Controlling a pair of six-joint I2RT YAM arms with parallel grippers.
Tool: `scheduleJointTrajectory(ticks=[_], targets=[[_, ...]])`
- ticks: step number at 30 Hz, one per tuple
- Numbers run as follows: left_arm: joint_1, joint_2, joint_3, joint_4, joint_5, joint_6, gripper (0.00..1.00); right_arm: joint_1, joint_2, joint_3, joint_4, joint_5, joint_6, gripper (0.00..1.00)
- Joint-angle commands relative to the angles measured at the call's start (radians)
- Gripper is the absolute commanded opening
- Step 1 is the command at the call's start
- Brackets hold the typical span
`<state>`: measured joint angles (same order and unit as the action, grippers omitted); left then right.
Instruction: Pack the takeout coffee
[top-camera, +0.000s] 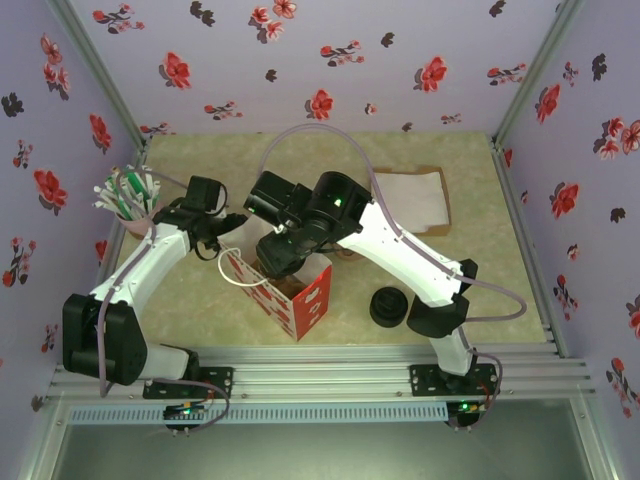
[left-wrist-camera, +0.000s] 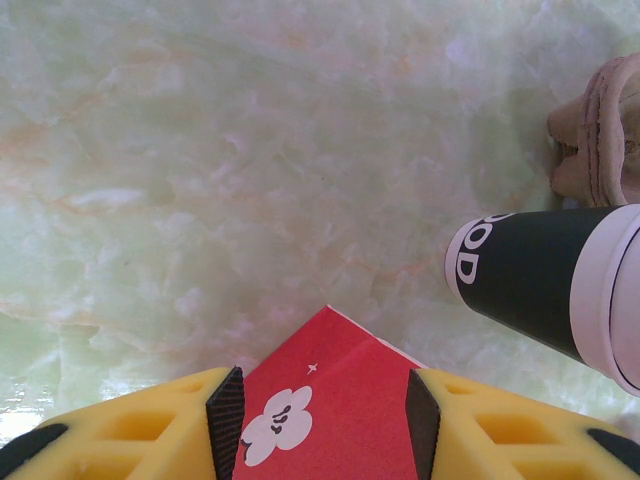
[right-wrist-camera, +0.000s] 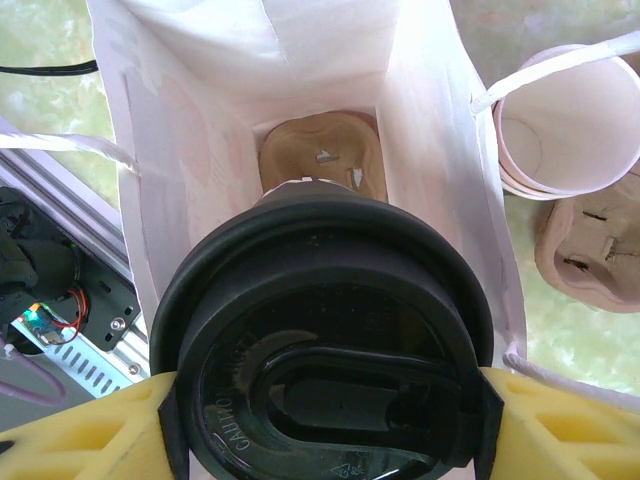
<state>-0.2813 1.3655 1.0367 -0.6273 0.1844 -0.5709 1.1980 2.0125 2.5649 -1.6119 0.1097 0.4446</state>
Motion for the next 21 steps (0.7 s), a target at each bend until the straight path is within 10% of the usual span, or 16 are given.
scheduleJointTrajectory(ticks=[1, 21], targets=[[0.001, 0.002, -0.006, 0.018, 0.009, -0.003, 0.48, 0.007, 0.017, 0.003, -0.185, 0.012, -0.009, 0.67], [0.001, -0.001, -0.015, 0.029, 0.01, -0.001, 0.48, 0.004, 0.035, -0.072, -0.185, -0.019, -0.014, 0.67]])
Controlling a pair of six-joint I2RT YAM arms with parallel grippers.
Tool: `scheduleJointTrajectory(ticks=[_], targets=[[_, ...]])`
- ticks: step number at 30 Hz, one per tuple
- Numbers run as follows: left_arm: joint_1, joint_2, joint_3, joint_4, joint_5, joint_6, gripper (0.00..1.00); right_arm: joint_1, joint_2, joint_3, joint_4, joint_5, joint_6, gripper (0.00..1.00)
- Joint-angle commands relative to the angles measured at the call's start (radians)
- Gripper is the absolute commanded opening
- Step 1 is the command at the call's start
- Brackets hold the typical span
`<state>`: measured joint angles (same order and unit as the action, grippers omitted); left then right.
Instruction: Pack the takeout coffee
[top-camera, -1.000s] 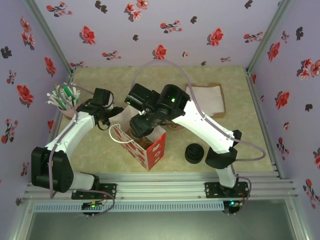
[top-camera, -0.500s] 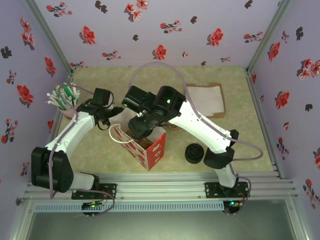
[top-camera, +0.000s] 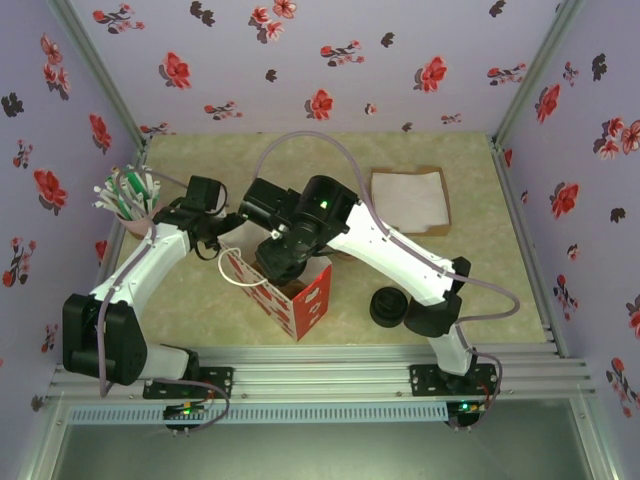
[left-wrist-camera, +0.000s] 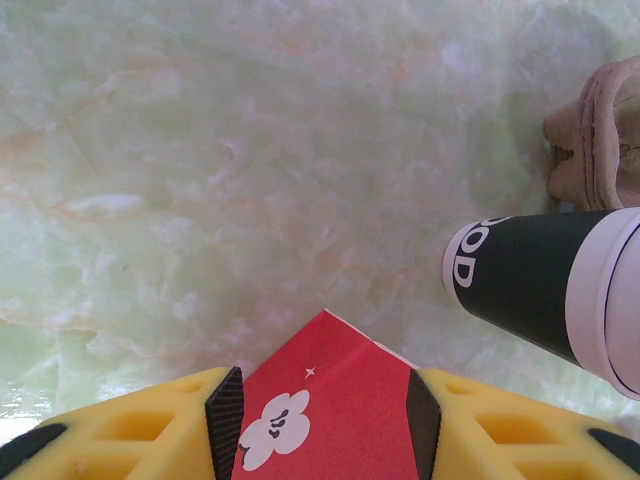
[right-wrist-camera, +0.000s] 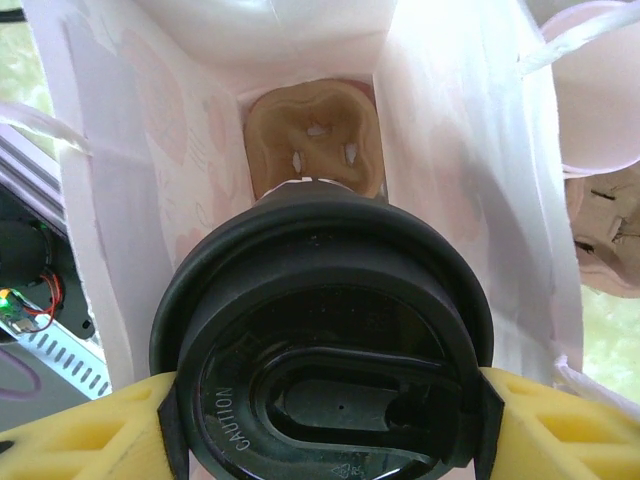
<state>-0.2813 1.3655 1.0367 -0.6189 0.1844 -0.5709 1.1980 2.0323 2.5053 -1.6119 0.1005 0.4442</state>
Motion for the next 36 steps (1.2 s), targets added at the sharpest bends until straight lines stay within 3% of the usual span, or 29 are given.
scheduleJointTrajectory(ticks=[1, 36], targets=[[0.001, -0.002, -0.017, 0.021, 0.013, -0.001, 0.48, 0.004, 0.015, -0.017, -0.184, -0.01, -0.012, 0.67], [-0.054, 0.029, -0.032, 0.073, 0.039, -0.013, 0.48, -0.032, -0.02, -0.192, -0.186, -0.065, -0.019, 0.67]])
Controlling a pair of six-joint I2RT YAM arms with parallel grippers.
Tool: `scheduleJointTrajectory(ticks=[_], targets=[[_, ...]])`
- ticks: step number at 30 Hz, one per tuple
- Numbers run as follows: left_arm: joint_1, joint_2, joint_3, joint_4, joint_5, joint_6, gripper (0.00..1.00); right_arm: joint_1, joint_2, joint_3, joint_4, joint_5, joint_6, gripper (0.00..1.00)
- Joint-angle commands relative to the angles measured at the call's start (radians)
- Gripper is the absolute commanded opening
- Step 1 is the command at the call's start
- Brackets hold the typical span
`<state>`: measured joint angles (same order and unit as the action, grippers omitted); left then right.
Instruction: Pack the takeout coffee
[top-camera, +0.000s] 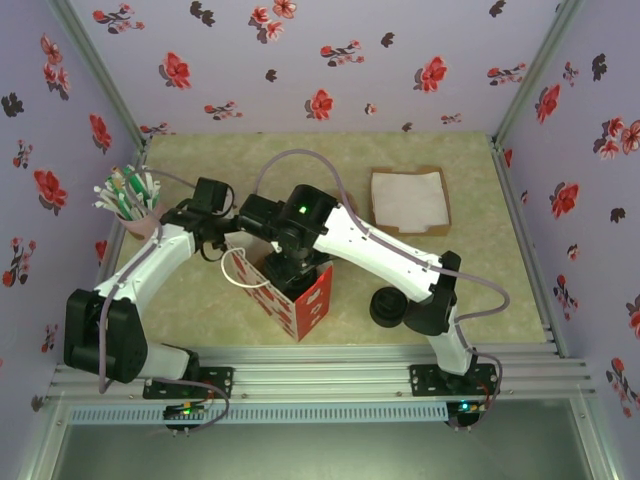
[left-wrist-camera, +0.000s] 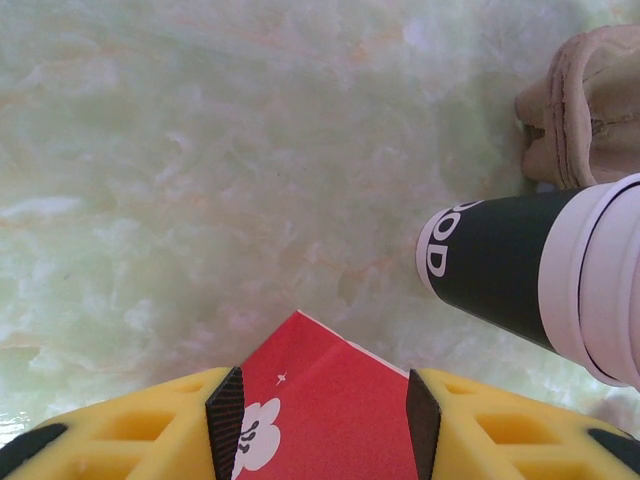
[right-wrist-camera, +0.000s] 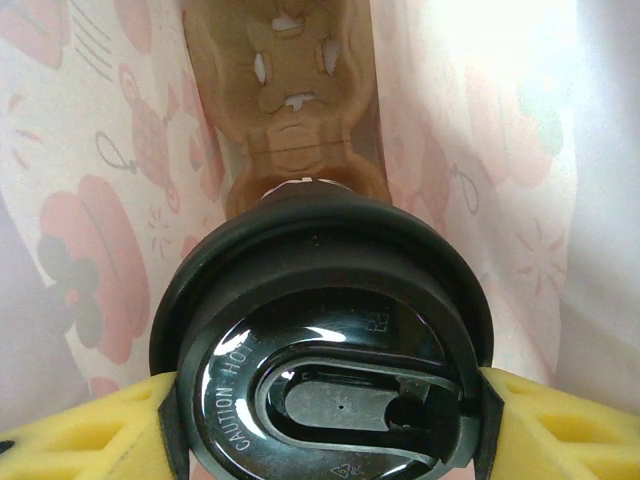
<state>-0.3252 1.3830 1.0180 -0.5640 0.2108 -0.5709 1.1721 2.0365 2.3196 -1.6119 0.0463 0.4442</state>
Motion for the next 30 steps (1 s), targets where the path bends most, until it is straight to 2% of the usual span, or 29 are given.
scheduleJointTrajectory(ticks=[1, 13, 18, 23, 30], targets=[[-0.014, 0.011, -0.016, 0.021, 0.013, -0.014, 0.48, -0.008, -0.022, -0.006, -0.186, -0.014, -0.019, 0.67], [-0.018, -0.002, -0.041, 0.039, 0.013, -0.02, 0.48, -0.009, 0.008, -0.026, -0.186, -0.031, -0.029, 0.66], [0.0, -0.032, -0.047, 0.034, 0.009, -0.02, 0.53, -0.011, 0.021, -0.025, -0.186, -0.029, -0.033, 0.66], [0.043, -0.076, -0.058, 0.019, 0.007, -0.017, 0.62, -0.011, 0.032, -0.02, -0.186, -0.022, -0.032, 0.67], [0.099, -0.164, -0.06, -0.017, 0.008, -0.011, 0.83, -0.013, 0.05, -0.01, -0.186, -0.02, -0.037, 0.66]])
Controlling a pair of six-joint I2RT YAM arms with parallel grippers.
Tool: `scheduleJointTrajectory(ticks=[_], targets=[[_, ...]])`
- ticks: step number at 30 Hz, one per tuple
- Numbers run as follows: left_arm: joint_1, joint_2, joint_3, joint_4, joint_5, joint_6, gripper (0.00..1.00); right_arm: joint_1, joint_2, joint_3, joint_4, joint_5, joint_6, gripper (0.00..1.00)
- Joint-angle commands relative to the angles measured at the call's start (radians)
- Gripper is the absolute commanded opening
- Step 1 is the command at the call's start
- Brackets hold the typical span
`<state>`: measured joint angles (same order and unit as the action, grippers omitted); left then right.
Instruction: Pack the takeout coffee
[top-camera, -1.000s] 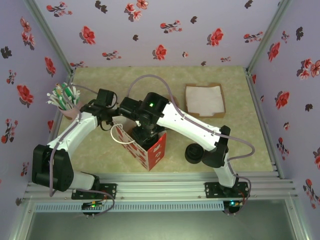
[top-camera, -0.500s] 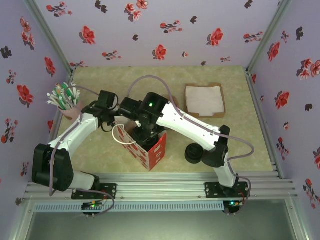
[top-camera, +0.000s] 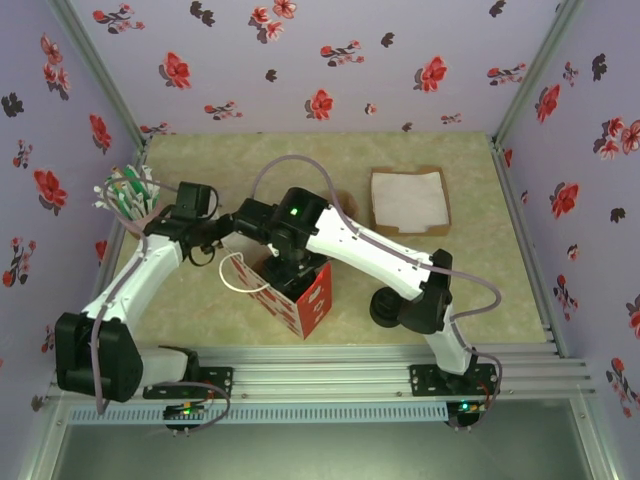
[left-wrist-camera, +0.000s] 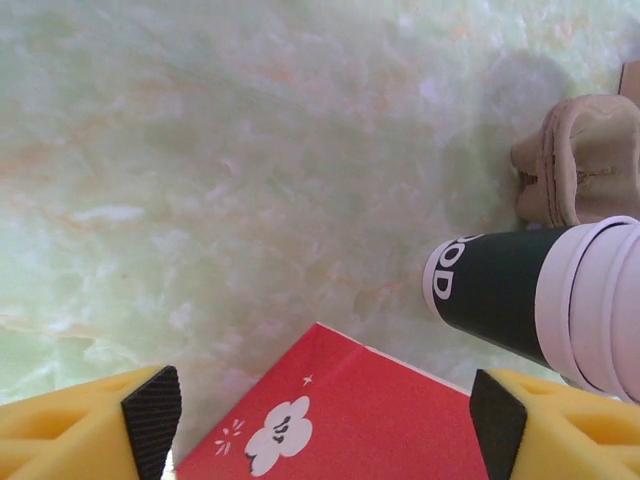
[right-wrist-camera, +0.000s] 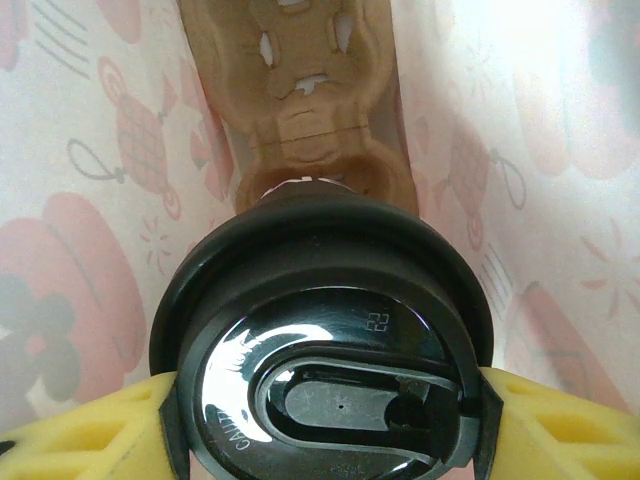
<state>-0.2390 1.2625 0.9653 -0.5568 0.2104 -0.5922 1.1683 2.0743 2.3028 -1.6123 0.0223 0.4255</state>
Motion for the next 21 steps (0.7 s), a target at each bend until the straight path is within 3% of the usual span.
scheduleJointTrajectory(ticks=[1, 6, 10, 18, 21], targets=[[0.018, -0.056, -0.004, -0.033, 0.009, 0.012, 0.85, -0.009, 0.015, 0.009, -0.186, 0.006, -0.018, 0.66], [0.029, -0.109, 0.022, -0.076, 0.009, 0.023, 0.95, -0.009, 0.027, 0.008, -0.186, 0.008, -0.022, 0.66], [0.032, -0.139, 0.042, -0.109, 0.01, 0.03, 0.98, -0.009, 0.032, 0.007, -0.183, 0.011, -0.025, 0.67], [0.037, -0.218, 0.048, -0.166, 0.038, 0.038, 0.98, -0.009, 0.035, -0.002, -0.186, 0.025, -0.038, 0.66], [0.054, -0.273, 0.036, -0.215, 0.021, 0.034, 0.92, -0.01, 0.033, -0.001, -0.185, 0.03, -0.041, 0.66]])
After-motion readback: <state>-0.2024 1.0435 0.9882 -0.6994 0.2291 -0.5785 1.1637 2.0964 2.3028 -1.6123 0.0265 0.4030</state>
